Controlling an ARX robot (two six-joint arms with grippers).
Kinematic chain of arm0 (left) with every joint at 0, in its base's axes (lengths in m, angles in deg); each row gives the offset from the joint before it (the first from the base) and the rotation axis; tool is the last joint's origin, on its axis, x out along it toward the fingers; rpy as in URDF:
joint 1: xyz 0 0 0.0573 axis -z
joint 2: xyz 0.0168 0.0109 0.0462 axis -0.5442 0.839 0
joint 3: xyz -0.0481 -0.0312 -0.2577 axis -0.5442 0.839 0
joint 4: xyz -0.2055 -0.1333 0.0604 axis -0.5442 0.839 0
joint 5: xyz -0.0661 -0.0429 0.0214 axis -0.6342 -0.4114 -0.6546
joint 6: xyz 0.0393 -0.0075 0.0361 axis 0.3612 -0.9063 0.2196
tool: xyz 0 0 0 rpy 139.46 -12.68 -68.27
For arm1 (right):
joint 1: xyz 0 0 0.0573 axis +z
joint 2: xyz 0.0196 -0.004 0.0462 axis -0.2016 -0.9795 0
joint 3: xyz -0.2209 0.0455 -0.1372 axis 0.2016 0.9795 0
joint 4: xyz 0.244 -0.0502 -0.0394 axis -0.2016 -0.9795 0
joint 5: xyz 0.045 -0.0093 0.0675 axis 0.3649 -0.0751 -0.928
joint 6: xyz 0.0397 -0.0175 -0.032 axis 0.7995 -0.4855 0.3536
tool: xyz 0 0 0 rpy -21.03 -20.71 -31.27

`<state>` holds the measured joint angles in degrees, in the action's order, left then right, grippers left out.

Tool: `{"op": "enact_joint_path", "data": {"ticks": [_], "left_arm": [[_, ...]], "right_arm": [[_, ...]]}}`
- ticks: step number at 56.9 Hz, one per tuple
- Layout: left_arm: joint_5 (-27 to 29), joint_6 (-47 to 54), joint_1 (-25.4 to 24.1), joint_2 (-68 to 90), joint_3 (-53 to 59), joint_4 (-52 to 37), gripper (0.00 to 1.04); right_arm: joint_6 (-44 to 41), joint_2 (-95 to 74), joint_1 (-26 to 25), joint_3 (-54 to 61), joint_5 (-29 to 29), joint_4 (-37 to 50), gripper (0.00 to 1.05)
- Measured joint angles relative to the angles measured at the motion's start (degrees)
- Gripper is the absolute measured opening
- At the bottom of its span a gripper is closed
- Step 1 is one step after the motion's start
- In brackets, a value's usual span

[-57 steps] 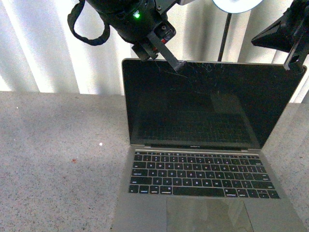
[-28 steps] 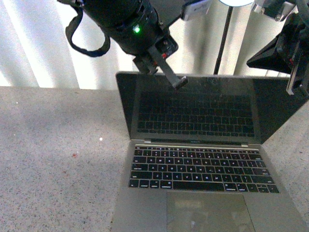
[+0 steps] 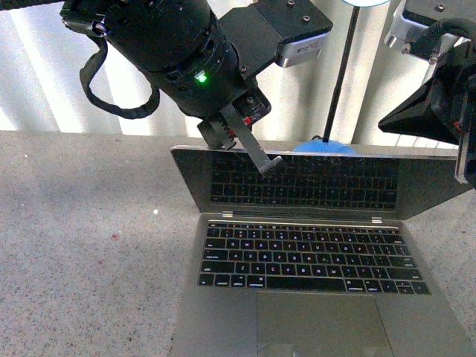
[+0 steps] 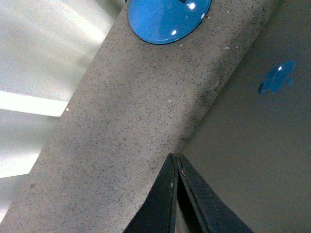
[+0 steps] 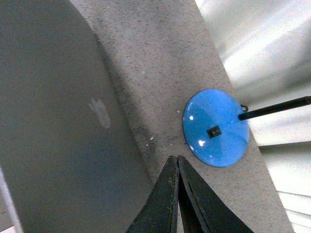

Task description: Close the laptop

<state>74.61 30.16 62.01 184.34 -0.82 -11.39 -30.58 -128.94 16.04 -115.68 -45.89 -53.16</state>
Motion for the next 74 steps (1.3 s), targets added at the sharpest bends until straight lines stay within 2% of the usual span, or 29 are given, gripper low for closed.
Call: {"op": "enact_joint_path", "data": {"ticks": [74], "left_arm": [[-3.5,-1.8,1.9,-0.6,6.3,0.3,0.04]], "right_arm": [[-3.5,1.3,0.3,7.6,-1.1,-1.4,0.03]]}}
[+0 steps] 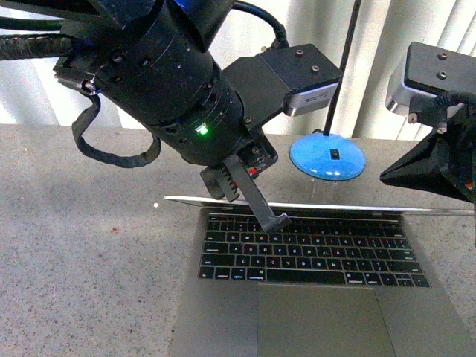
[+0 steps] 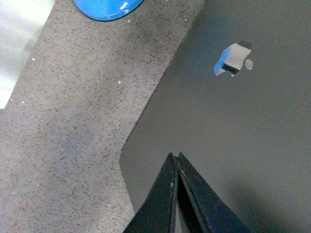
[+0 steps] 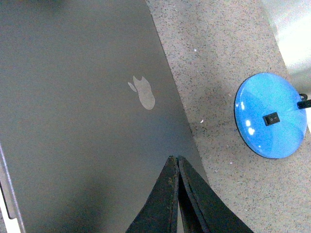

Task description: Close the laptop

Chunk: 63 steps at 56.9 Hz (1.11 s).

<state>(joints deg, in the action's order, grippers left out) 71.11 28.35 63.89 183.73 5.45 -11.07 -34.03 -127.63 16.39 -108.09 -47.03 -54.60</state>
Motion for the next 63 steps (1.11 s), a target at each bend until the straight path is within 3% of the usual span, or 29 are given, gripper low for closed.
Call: {"op": "enact_joint_path", "data": {"ticks": [63], "left_arm": [[-3.1,-4.6,1.1,0.1,6.7,-4.2,0.04]], "right_arm": [[-2.0,-2.4,0.6,6.1,-0.6,1.1,0.03]]}}
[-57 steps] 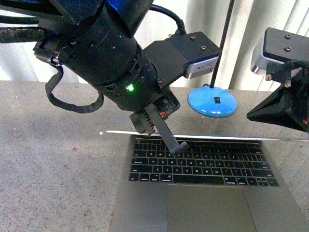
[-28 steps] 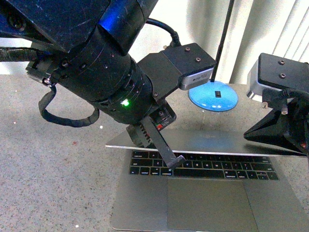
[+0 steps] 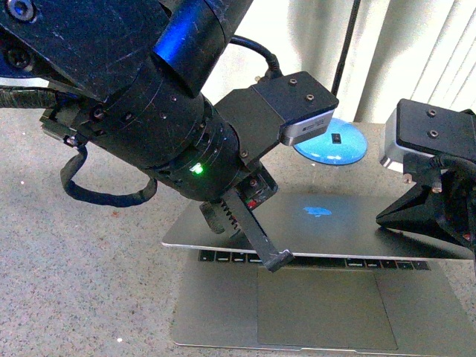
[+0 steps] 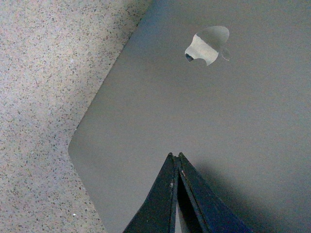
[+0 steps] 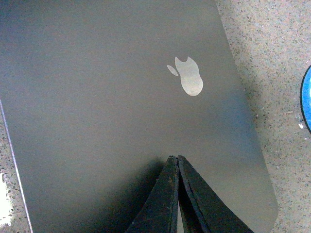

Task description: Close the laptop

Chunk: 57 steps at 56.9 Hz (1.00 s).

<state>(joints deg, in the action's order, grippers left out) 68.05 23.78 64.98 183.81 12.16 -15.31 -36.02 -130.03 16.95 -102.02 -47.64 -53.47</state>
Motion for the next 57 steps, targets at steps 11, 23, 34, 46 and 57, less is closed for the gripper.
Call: {"op": "enact_joint_path", "data": {"ticks": [11,23,34,46,57], "left_arm": [[-0.6,-1.0,0.5,0.5,1.0,-1.6,0.04],[-1.1,-1.9,1.0,1.7,3.1,-3.3,0.04],[-1.4,-3.0,1.1,2.3,4.6,-4.7,0.04],[-1.7,-3.5,1.4,2.6,5.7,-5.6,0.04],[-2.6,-4.3,1.5,2.7,7.1,-7.0,0.04]], "right_arm": [[-0.2,-0.7,-0.3,0.6,-0.1,0.4,0.03],[-0.7,-1.6,-0.5,1.0,-0.1,0.8,0.03],[-0.9,-2.5,-0.6,1.4,0.3,1.1,0.03],[-0.2,-3.7,-0.6,2.8,-0.1,3.0,0.03],[0.2,-5.3,-0.5,4.5,-0.1,5.4,0.03]]}}
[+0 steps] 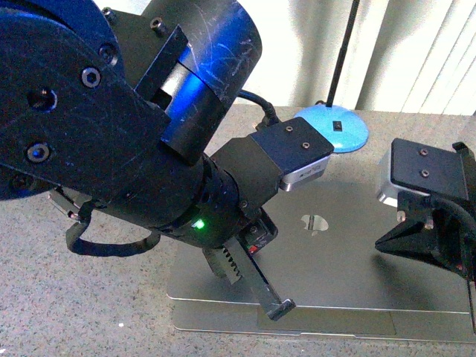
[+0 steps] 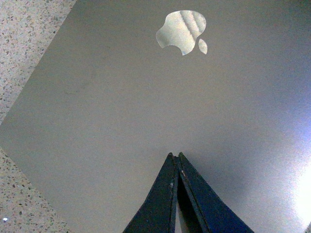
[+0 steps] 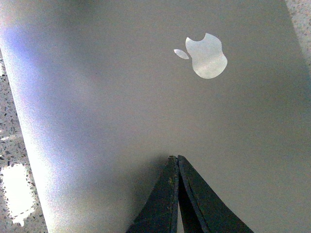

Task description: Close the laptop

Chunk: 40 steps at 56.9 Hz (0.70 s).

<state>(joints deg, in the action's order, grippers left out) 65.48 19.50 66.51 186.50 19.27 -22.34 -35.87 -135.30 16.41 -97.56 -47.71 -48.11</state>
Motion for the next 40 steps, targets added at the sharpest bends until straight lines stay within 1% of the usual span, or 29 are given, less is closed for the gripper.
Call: {"op": "enact_joint_path", "data": {"ticks": [25,40], "left_arm": [[-1.6,-2.8,0.0,3.1,4.7,-6.2,0.04],[-3.5,-7.1,-0.9,4.2,6.4,-9.9,0.04]], "right_arm": [[2.7,-2.8,1.7,1.8,0.9,3.2,0.03],[5.5,-3.4,2.0,2.3,0.6,4.4,0.03]]}}
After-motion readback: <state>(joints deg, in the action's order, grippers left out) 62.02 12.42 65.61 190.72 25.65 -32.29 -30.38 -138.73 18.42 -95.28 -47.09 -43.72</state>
